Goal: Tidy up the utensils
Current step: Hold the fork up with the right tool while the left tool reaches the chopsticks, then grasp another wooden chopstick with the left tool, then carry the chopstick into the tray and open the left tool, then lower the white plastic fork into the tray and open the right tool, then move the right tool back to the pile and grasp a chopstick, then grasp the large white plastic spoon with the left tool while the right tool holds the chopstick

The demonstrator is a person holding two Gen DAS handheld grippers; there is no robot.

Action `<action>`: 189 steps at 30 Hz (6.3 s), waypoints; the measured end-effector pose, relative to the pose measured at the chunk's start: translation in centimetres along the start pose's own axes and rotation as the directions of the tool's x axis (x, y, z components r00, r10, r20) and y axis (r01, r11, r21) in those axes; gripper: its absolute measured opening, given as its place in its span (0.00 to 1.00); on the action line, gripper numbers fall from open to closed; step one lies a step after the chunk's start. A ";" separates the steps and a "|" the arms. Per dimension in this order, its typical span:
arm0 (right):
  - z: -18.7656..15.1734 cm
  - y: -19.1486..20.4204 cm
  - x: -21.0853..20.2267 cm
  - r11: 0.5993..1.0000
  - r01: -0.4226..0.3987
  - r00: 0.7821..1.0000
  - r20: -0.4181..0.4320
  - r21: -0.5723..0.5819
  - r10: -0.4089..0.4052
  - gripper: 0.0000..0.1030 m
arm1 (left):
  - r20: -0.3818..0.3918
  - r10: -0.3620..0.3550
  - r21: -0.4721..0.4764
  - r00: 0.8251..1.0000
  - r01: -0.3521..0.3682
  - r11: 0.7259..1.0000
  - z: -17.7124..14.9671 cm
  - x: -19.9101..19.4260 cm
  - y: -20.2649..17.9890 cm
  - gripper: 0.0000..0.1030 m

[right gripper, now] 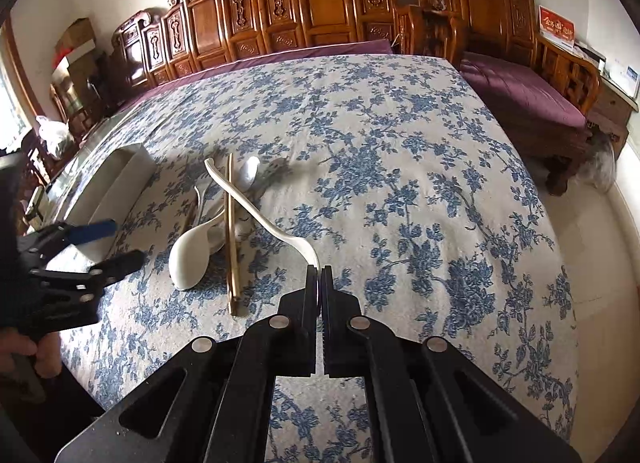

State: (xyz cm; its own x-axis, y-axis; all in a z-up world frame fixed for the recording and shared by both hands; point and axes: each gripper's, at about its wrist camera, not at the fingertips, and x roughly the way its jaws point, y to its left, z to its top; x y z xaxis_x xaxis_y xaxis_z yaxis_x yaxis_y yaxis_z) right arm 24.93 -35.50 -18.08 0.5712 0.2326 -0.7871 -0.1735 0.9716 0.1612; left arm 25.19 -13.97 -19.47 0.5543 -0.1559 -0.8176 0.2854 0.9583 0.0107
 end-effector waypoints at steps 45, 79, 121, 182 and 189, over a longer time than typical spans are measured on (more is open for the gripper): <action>2.4 6.3 1.0 0.999 -0.026 0.999 0.020 -0.035 0.027 0.03 | -0.054 0.087 -0.089 0.995 -0.091 0.992 1.9 -0.8 8.6 0.04; 4.7 17.1 4.5 0.983 -0.053 0.999 -0.017 -0.175 0.051 0.03 | -0.152 0.083 -0.126 0.985 -0.103 0.987 -1.6 -0.5 20.2 0.04; 8.6 36.1 14.0 0.880 0.128 0.991 0.027 -0.457 -0.130 0.07 | 0.088 0.163 -0.330 0.983 -0.126 0.936 -1.9 -8.3 28.0 0.35; 0.9 8.4 9.0 0.976 -0.052 0.998 -0.036 -0.213 0.046 0.14 | 0.055 0.015 0.029 0.998 -0.016 0.999 0.2 -3.0 7.3 0.56; 0.9 8.2 9.8 0.976 -0.053 0.997 -0.062 -0.211 0.041 0.14 | 0.036 -0.001 0.072 0.999 -0.002 0.997 -0.5 -2.2 5.1 0.56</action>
State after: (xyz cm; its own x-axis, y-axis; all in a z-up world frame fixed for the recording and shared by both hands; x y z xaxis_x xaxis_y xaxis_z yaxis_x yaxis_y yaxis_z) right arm 29.81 -25.25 -23.98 0.5131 0.2691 -0.8151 -0.3690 0.9265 0.0737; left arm 25.06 -8.63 -17.86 0.5815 -0.1653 -0.7966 0.3402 0.9388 0.0536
